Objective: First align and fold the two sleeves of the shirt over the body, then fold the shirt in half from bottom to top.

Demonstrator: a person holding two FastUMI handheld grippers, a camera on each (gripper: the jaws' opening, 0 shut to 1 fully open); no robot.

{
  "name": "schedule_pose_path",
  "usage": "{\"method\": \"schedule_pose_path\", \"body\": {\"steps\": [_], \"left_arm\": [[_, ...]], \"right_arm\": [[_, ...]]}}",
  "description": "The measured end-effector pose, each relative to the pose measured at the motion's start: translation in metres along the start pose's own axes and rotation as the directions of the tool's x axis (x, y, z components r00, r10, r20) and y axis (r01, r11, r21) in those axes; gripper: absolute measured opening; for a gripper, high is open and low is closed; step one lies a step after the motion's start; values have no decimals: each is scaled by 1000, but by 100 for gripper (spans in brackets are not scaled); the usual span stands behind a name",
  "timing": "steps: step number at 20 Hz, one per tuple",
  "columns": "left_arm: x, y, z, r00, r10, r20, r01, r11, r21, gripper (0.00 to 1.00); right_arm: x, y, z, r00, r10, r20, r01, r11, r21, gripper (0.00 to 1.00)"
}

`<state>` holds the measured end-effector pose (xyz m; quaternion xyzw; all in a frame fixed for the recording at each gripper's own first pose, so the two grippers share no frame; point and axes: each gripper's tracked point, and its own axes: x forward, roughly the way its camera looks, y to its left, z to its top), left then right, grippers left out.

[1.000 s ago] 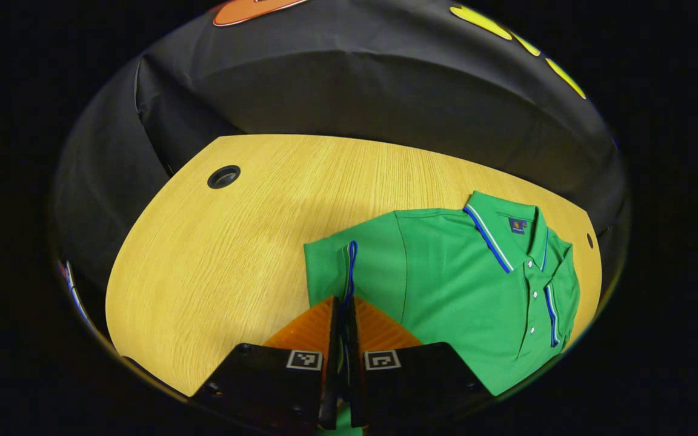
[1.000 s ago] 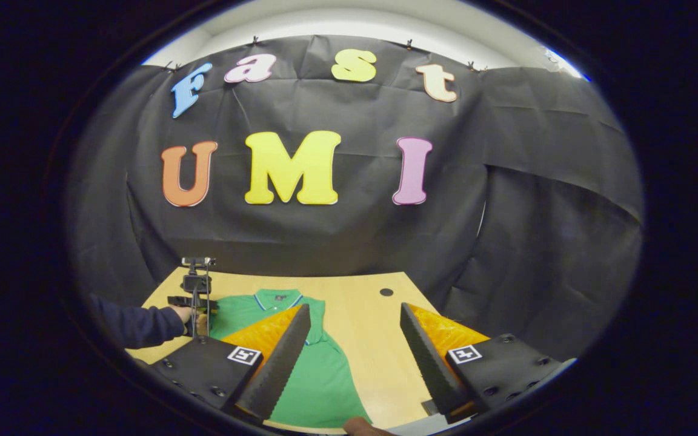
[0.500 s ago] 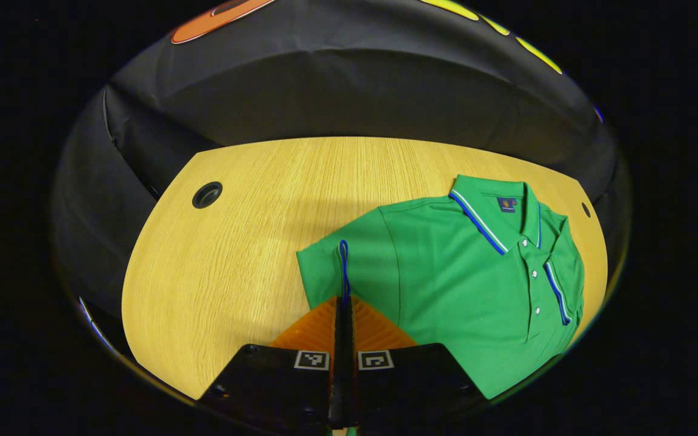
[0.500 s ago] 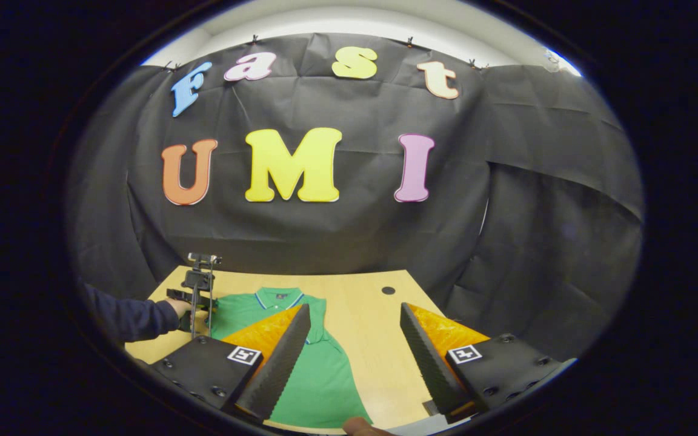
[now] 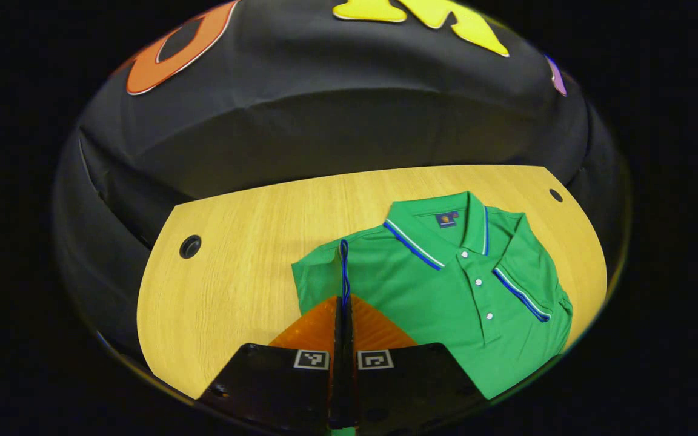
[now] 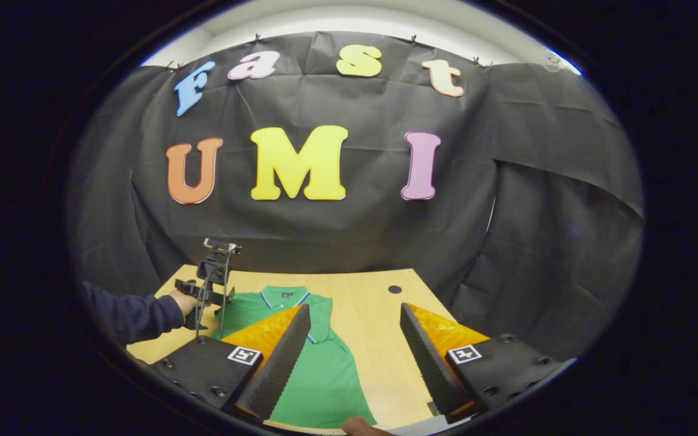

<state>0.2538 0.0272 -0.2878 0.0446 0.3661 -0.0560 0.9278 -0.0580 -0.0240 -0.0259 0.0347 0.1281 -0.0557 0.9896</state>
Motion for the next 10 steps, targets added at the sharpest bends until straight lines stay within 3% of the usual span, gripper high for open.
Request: {"method": "schedule_pose_path", "body": {"steps": [6,10], "left_arm": [[4,-39,-17,998,-56,-13,57,995,85,4],[11,-46,-30,995,-91,-42,93,995,47,7]], "right_arm": [[-1,-7,-7,1000,-16,-16,16,1000,5,96],[0,-12,-15,999,-20,-41,21,1000,6,96]]}}
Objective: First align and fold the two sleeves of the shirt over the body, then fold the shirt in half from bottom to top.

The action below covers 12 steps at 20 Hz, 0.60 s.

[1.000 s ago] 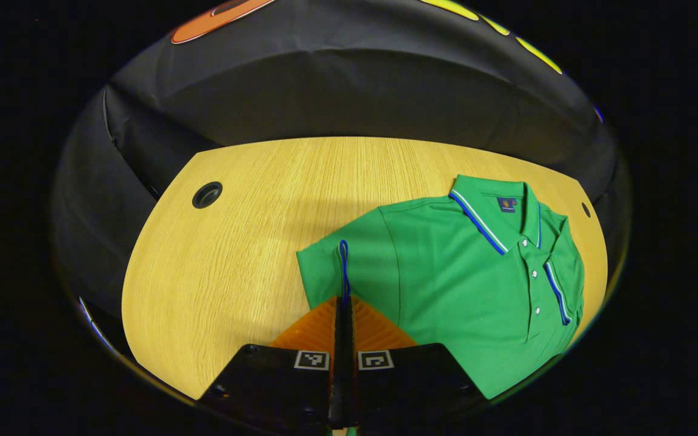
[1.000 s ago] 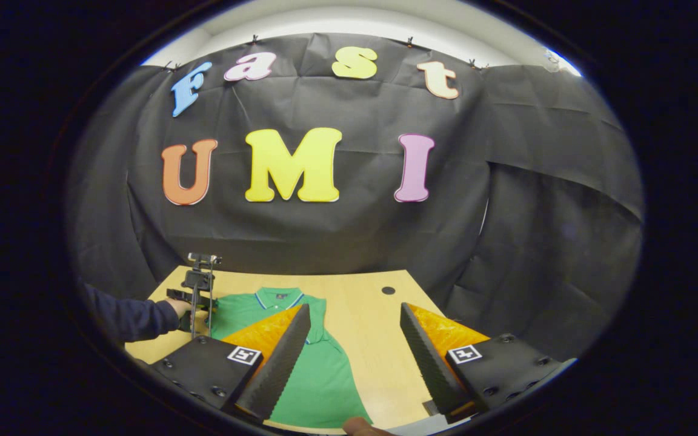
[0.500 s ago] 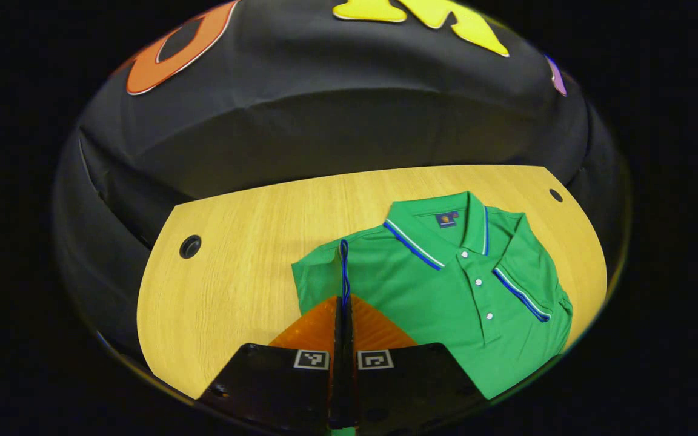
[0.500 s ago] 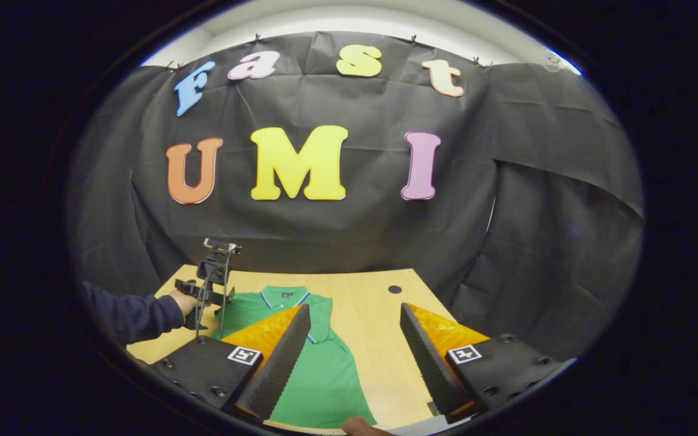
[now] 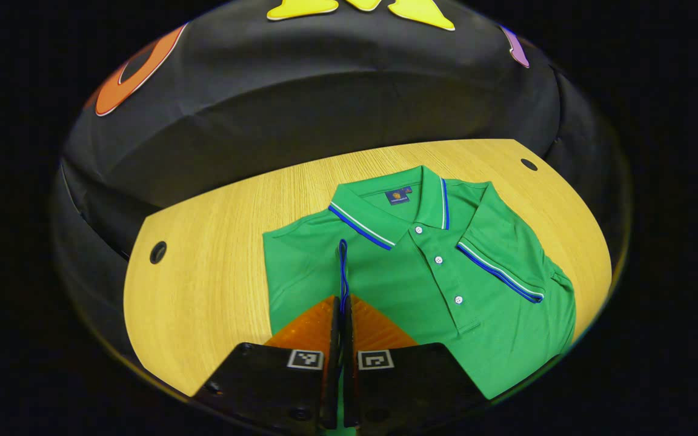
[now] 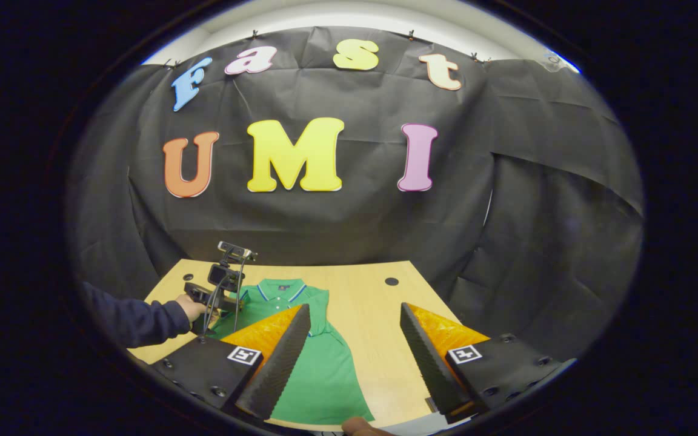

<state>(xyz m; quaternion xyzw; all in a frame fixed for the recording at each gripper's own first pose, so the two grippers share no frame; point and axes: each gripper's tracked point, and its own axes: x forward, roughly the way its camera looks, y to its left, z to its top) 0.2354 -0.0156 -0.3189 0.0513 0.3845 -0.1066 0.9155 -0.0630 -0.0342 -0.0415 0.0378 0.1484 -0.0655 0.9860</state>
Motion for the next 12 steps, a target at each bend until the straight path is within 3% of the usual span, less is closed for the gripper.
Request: {"method": "schedule_pose_path", "body": {"steps": [2,5,12], "left_arm": [[-3,4,-1,1000,4,6,-4,1000,-31,27],[-10,6,2,999,5,48,-1,996,-87,99],[-99,35,17,976,107,192,-68,977,-200,99]], "right_arm": [[0,-4,-2,1000,-1,-3,1,1000,3,96],[4,-6,-4,1000,6,-8,-6,1000,7,96],[21,4,-7,998,63,-5,-63,998,-10,96]]}}
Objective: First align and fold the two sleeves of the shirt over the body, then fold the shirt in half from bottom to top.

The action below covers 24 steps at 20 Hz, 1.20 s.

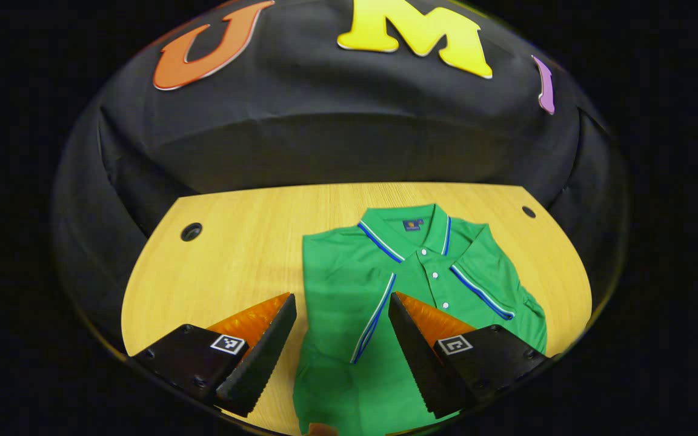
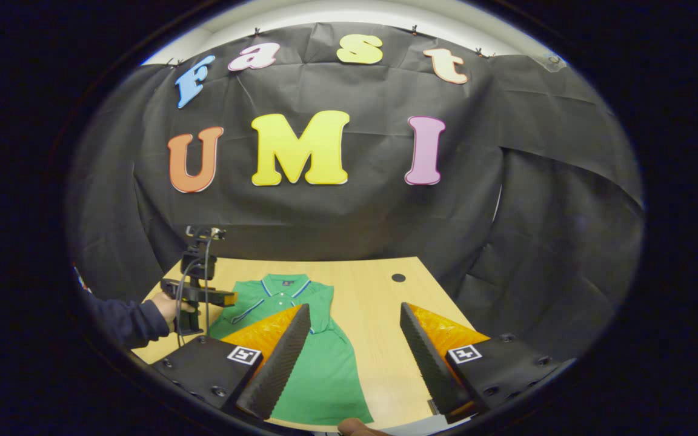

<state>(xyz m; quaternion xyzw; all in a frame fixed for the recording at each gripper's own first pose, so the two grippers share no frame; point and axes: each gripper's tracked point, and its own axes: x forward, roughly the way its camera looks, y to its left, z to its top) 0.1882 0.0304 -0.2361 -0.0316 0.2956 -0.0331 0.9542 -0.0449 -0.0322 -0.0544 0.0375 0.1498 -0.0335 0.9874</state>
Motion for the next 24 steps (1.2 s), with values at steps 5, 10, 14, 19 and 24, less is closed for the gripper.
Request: {"method": "schedule_pose_path", "body": {"steps": [5,10,14,19,24], "left_arm": [[-91,22,23,985,45,164,-30,995,-95,99],[-159,33,-6,981,73,181,-61,996,-69,99],[-176,34,-92,996,83,-17,-84,995,-57,99],[-191,28,-195,963,47,-264,-74,993,-93,99],[-209,21,-267,876,21,-481,-55,997,-57,99]], "right_arm": [[19,9,-4,998,60,0,-60,998,-5,96],[48,12,-41,992,83,-91,-86,996,-29,96],[70,10,-119,951,62,-303,-85,995,-60,96],[64,3,-239,821,46,-570,-138,983,-118,96],[44,-30,-314,663,-44,-747,-64,991,-115,96]]}}
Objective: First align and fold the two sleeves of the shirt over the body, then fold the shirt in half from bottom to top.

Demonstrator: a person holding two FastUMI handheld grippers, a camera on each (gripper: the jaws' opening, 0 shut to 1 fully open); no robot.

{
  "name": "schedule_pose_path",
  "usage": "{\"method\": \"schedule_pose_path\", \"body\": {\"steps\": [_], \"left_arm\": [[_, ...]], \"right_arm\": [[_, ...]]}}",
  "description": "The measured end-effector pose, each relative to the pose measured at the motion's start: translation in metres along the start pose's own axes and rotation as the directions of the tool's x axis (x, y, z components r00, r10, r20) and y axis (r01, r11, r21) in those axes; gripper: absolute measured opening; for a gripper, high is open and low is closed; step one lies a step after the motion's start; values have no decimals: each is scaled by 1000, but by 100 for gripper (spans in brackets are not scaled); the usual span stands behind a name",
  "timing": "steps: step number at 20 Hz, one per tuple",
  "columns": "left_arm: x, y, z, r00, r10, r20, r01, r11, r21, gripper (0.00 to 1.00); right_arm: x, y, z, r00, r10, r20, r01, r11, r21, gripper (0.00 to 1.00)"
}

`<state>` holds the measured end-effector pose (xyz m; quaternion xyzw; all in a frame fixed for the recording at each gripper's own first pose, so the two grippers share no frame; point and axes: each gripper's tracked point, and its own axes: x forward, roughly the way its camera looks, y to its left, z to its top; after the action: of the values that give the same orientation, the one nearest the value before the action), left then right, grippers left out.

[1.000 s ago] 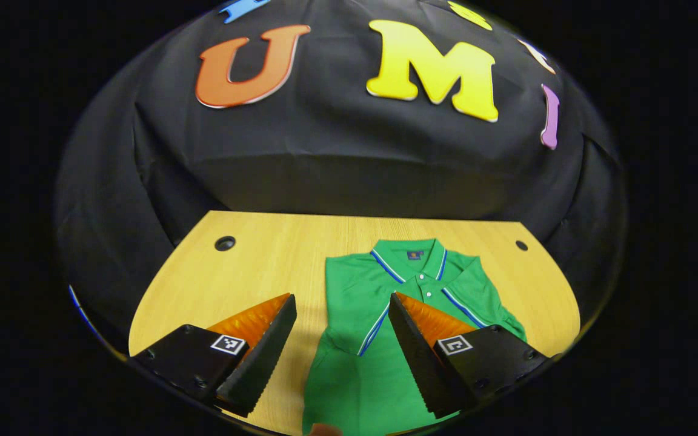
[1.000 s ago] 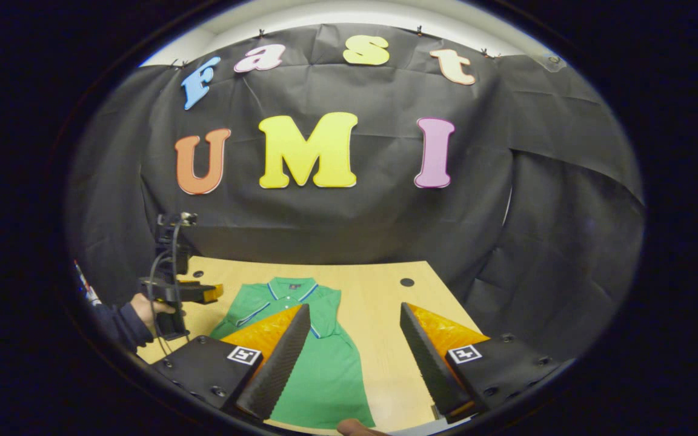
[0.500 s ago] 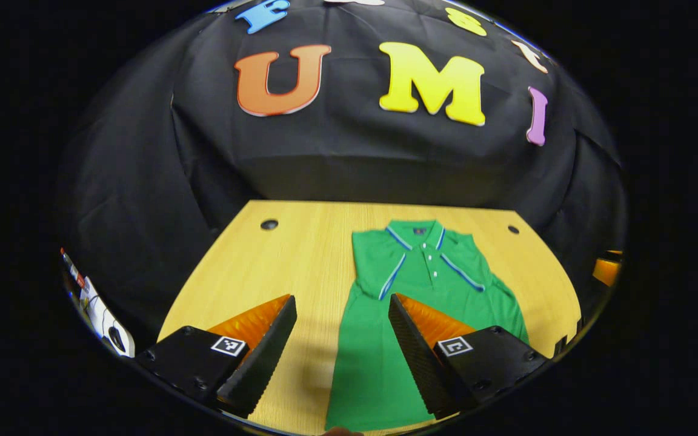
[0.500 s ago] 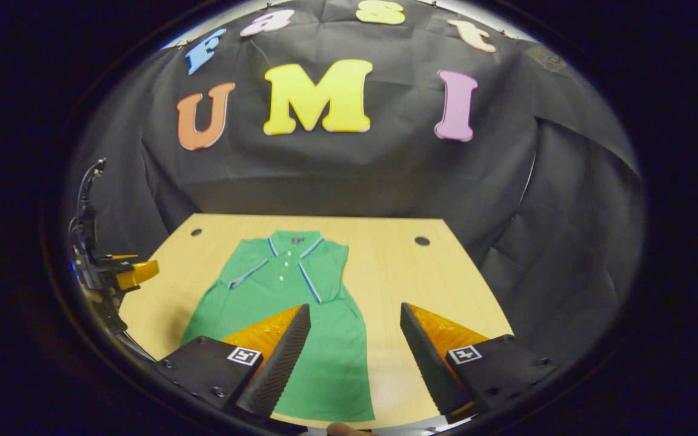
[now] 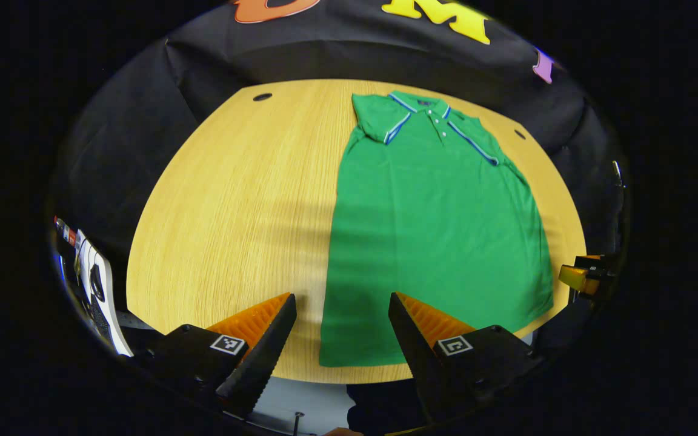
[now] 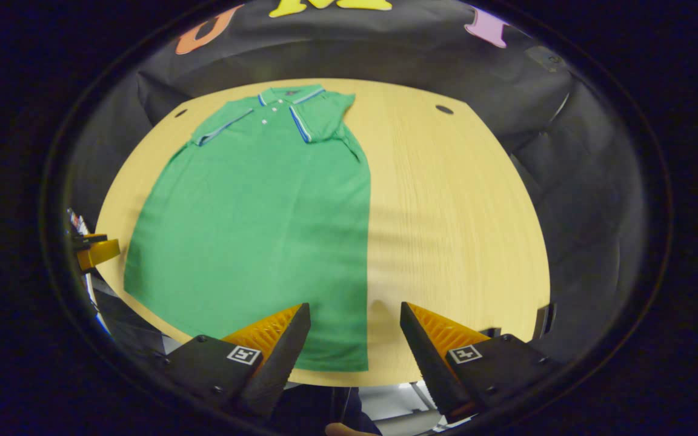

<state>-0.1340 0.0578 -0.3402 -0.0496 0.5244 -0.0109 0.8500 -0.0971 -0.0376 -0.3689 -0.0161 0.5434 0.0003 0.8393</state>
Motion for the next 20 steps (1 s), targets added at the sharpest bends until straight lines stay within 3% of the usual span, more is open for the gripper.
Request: {"method": "schedule_pose_path", "body": {"steps": [6,10,11,20], "left_arm": [[12,-3,-35,987,3,-163,-3,1000,-4,100],[21,-7,-59,954,-2,-300,0,1000,-9,99],[19,-6,-49,964,-5,-267,6,1000,4,99],[23,-7,-52,941,-2,-338,0,1000,-5,99]], "right_arm": [[19,2,-39,985,21,-169,-14,999,45,96],[25,6,-44,978,41,-204,-28,997,67,95],[25,6,-44,976,45,-211,-32,998,63,94],[26,7,-40,952,47,-301,-37,999,39,95]]}}
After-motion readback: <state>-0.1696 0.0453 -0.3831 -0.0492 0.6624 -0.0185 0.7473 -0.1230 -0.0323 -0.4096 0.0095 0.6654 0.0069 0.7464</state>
